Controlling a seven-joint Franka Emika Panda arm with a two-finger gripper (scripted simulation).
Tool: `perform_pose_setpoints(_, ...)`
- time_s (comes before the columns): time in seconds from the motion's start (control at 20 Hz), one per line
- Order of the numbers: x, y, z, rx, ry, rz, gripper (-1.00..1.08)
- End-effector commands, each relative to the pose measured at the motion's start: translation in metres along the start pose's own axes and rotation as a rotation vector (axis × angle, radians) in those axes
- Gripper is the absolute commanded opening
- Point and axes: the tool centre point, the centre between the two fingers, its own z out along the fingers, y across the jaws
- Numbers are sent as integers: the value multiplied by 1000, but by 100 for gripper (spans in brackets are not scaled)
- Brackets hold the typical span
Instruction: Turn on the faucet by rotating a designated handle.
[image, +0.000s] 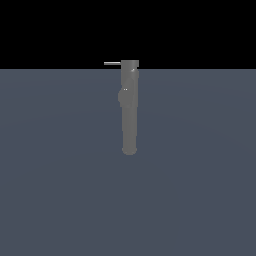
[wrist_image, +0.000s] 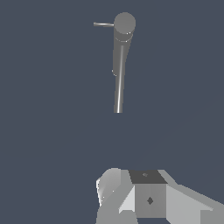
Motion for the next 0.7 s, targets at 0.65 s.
perform_pose_setpoints(0.65,9,-12,-3,17,10,1,-100)
